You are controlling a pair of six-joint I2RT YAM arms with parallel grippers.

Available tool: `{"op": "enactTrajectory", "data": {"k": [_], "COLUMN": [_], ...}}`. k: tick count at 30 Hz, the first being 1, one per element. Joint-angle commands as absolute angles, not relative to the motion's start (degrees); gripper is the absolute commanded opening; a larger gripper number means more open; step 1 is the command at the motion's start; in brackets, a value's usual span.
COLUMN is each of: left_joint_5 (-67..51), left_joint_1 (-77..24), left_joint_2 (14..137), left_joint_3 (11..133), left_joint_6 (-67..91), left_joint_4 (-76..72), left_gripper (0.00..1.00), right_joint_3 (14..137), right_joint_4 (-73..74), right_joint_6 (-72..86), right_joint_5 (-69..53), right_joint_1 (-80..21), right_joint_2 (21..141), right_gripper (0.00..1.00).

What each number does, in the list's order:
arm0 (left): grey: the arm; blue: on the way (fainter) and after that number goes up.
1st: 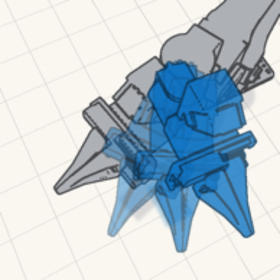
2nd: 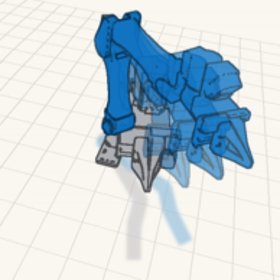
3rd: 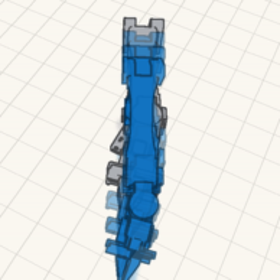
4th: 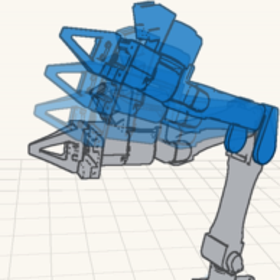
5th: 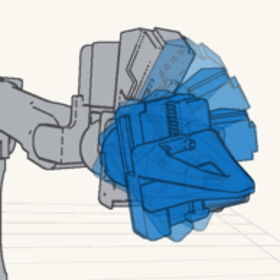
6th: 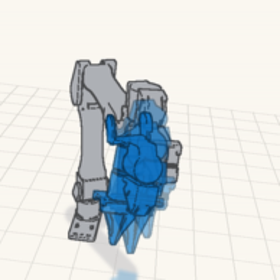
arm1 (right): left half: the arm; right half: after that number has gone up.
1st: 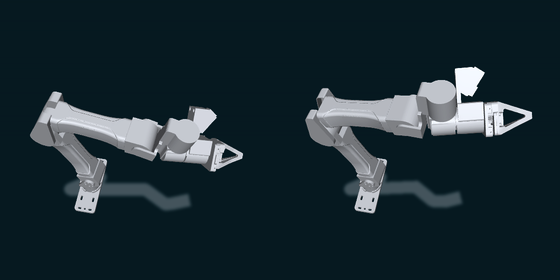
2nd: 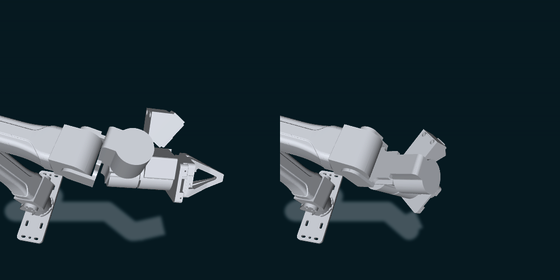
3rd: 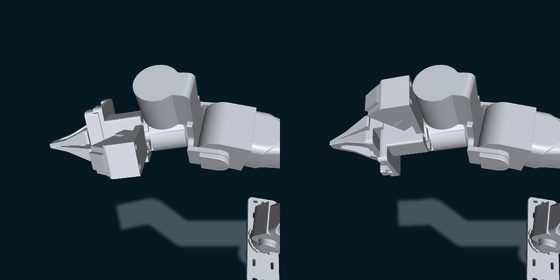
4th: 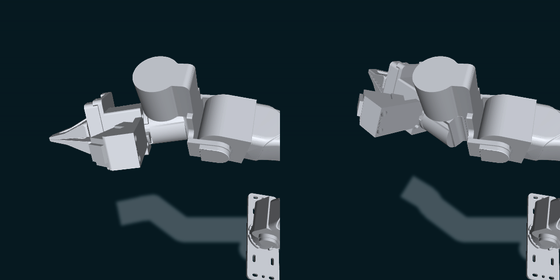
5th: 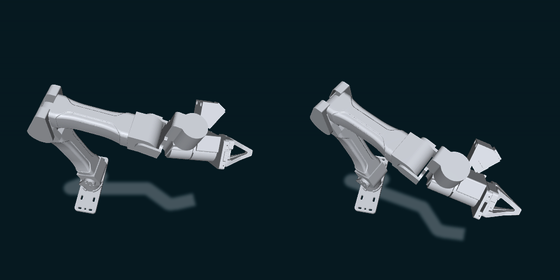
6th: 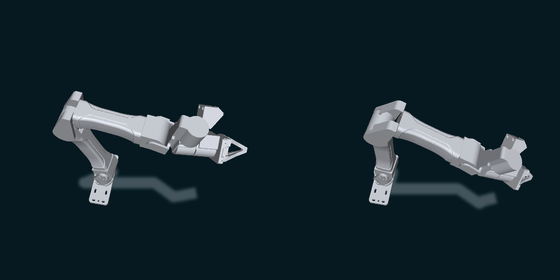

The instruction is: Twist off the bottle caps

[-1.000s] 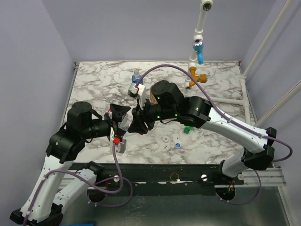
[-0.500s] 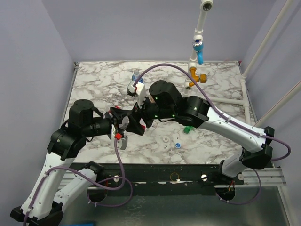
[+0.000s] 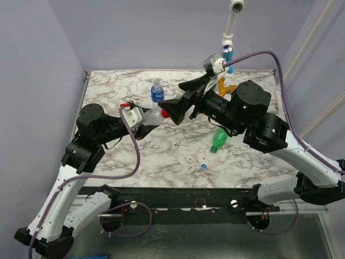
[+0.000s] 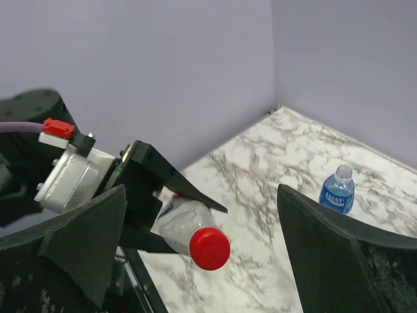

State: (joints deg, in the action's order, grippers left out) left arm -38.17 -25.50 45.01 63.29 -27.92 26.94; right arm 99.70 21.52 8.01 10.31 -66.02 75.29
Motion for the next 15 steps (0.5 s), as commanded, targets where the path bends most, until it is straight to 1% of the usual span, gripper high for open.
{"op": "enactTrajectory", "data": {"k": [1, 3, 7, 15], "left_joint_5": [-33.2, -31.7, -30.7, -31.5], "left_joint_1": [-25.5, -25.5, -25.5, -25.5], "left_joint_2": [45.3, 45.5, 45.5, 45.4], "left_joint_3": [62.0, 61.8, 62.3, 63.5], "left_joint_6": [-0.5, 2.6, 5.9, 5.4], "left_joint_4": [11.7, 10.0, 6.9, 5.8], "left_gripper": [0.42, 0.42, 0.40, 0.38], "right_joint_3": [101.8, 101.4, 99.5, 101.7], "right_joint_4": [16.7, 14.7, 9.9, 6.2], "right_joint_6": [9.6, 9.7, 9.9, 13.4], "right_joint_5": [17.2, 19.0, 23.4, 22.2], "right_joint_1": [-66.3, -66.2, -66.2, -66.2], "right_joint_2": [77.8, 77.7, 77.6, 80.7], "right_gripper": [0.99, 0.98, 0.91, 0.80]}}
